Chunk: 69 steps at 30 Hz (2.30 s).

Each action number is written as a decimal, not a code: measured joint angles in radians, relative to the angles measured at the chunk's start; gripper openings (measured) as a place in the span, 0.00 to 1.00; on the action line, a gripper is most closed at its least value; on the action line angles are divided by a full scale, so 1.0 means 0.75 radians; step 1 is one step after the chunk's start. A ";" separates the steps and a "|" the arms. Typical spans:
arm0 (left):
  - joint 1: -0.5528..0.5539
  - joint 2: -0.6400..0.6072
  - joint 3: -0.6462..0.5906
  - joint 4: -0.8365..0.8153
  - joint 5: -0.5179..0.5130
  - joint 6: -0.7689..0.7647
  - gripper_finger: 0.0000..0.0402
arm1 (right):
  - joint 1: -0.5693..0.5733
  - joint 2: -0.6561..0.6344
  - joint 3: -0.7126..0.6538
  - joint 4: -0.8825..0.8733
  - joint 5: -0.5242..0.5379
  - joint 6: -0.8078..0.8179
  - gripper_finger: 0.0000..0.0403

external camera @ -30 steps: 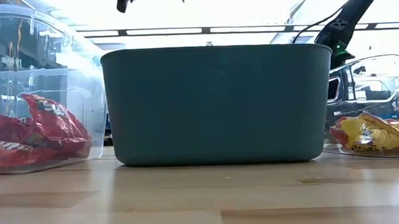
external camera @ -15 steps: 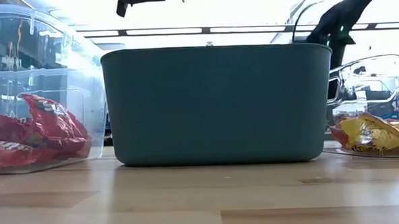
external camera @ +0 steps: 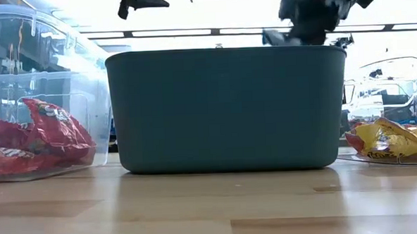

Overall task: Sort candy
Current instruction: Put the white chocolate into the blue bin

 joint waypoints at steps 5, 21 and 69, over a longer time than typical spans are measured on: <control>0.000 -0.008 0.000 0.000 0.090 0.002 0.47 | 0.198 0.073 0.000 0.252 0.133 0.016 0.05; -0.049 -0.130 0.000 -0.266 0.625 -0.034 0.47 | 0.349 0.397 0.460 -0.276 0.282 -0.056 0.66; -1.499 1.094 0.192 -0.841 0.981 -1.459 0.47 | 0.558 0.204 0.659 -0.555 0.786 0.048 0.72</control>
